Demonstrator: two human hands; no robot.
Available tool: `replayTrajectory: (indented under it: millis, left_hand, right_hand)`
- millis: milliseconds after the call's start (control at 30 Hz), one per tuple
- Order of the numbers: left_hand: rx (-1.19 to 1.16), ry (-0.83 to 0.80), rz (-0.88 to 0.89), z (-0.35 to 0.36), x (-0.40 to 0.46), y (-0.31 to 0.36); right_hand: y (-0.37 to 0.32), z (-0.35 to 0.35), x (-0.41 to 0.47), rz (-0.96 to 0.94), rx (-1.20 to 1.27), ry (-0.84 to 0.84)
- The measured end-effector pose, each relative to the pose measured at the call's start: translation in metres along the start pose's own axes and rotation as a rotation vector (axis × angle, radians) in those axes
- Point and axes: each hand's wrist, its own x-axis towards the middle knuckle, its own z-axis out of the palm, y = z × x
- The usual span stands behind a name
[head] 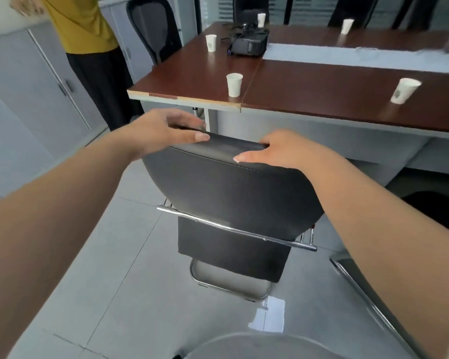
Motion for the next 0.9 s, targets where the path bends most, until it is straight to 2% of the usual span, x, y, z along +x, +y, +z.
replayTrajectory:
  millis: [233, 367, 467, 567, 700, 800, 900]
  left_hand:
    - [0.237, -0.091, 0.144, -0.019, 0.025, -0.030]
    - [0.535, -0.047, 0.230, -0.021, 0.035, -0.044]
    - [0.557, 0.006, 0.327, -0.018, 0.038, -0.048]
    - [0.532, 0.001, 0.396, -0.018, 0.045, -0.050]
    - [0.571, -0.023, 0.405, -0.018, 0.058, -0.045]
    - [0.618, 0.042, 0.425, -0.012, 0.066, -0.050]
    - [0.603, 0.094, 0.424, -0.007, 0.077, -0.045]
  right_hand:
    - [-0.026, 0.012, -0.019, 0.227, 0.017, 0.065]
    - [-0.039, 0.020, -0.023, 0.322, -0.077, 0.135]
    - [-0.045, 0.023, -0.023, 0.358, -0.096, 0.182]
    - [-0.044, 0.025, -0.021, 0.355, -0.157, 0.218]
    - [-0.030, 0.025, -0.013, 0.297, -0.262, 0.368]
    - [-0.015, 0.025, -0.001, 0.210, -0.382, 0.454]
    - [-0.005, 0.014, 0.010, 0.204, -0.419, 0.456]
